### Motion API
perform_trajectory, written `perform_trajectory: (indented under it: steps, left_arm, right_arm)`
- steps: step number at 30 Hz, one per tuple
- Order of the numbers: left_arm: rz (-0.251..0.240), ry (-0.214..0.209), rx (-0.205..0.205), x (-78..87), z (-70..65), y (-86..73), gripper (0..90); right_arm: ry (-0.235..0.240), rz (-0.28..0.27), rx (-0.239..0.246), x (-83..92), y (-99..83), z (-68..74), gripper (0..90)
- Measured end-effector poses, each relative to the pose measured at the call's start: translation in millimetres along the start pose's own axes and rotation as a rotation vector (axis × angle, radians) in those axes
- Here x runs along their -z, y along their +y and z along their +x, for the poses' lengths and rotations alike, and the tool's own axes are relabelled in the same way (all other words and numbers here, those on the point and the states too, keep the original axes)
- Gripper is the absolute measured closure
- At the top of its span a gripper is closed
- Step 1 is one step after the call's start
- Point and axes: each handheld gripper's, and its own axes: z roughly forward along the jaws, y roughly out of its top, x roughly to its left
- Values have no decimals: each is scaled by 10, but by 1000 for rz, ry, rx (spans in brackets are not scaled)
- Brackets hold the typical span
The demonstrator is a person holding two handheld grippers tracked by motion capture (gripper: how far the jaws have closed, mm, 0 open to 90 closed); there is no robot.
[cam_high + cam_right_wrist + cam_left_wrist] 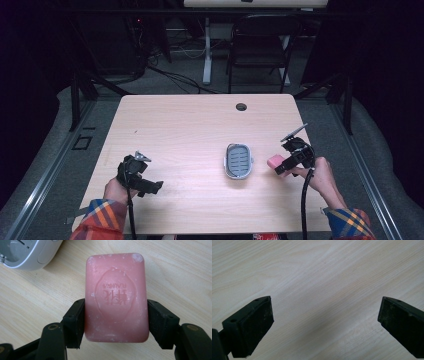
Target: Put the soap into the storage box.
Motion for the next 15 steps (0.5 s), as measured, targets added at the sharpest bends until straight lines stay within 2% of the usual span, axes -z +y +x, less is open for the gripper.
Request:
perform_trajectory:
  steps: [2,3,5,7,8,10,11,12,13,15]
  left_arm:
    - [0,0,0,0,0,0,1]
    - [0,0,0,0,-1,0,1]
    - [0,0,0,0,-1,0,1]
    - [0,0,0,0,-1,0,1]
    - [0,0,0,0,-1,0,1]
    - [0,1,0,0,-1,0,1]
    - [0,0,0,0,-1,0,1]
    - [0,2,-1,1,-2,0,1]
    - [-1,1,-2,1,-2,0,1]
    - [-1,1,-2,2,-1,0,1]
  right_arm:
    - [2,6,4,2,15,5,363]
    - [0,-14,-15,-14,13,21,363]
    - [3,6,6,-1,35,11,364]
    - [0,-17,-8,-15,39,26,364]
    - [-4,11,16,7,57,14,364]
    - [-3,1,7,11,68,24,365]
    - [5,-28,-10,-2,65,35,365]
    - [0,4,17,24,86,22,365]
    - [-1,-12,8,25,90,32,365]
    - [1,-5,21,46,110,37,366]
